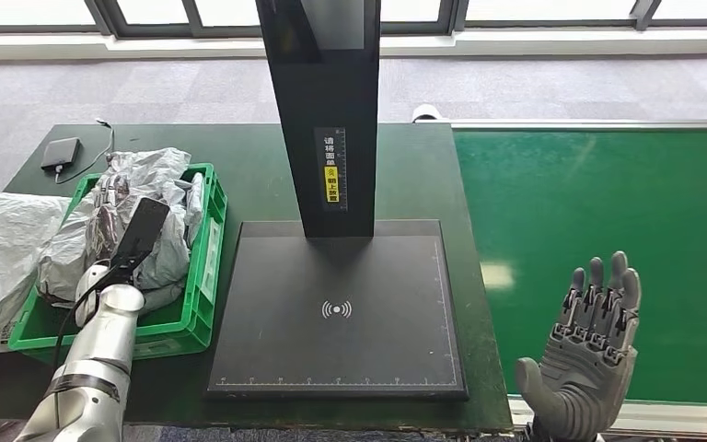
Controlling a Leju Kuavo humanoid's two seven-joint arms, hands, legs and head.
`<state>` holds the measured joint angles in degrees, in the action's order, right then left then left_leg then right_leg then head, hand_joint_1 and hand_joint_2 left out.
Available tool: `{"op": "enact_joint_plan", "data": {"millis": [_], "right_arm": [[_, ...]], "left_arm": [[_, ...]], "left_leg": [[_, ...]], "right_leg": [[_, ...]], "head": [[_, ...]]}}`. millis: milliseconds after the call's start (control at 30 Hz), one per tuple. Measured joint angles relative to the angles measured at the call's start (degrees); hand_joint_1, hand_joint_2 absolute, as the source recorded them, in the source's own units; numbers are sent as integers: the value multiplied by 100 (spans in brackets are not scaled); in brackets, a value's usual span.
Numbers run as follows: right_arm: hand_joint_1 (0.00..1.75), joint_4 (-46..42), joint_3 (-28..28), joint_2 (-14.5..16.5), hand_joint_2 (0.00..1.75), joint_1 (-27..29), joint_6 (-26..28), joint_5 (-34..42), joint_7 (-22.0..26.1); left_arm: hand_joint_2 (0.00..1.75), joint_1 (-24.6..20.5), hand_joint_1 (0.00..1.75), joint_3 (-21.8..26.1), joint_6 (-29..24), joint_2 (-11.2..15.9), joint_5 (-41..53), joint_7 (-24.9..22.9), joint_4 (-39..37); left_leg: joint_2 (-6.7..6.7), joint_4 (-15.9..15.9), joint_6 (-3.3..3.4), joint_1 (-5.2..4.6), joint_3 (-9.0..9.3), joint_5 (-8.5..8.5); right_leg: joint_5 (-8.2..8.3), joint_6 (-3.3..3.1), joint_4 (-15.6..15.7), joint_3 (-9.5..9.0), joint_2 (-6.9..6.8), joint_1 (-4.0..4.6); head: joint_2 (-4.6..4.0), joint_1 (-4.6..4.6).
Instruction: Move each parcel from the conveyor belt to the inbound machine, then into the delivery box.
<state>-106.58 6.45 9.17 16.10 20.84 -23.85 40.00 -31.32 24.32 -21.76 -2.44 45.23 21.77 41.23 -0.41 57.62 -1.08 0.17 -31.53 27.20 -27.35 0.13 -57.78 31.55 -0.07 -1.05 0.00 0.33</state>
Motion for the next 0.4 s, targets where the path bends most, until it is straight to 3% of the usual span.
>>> {"op": "enact_joint_plan", "data": {"millis": [400], "right_arm": [[0,80,14,-14,175,-19,63,36,0]], "left_arm": [[0,5,0,-3,-462,-10,-276,53,-70]], "left_leg": [[-15,-21,-9,-1,60,3]], "right_leg": [[-20,-14,0,-61,-18,-4]], "head": [[-1,-2]]}}
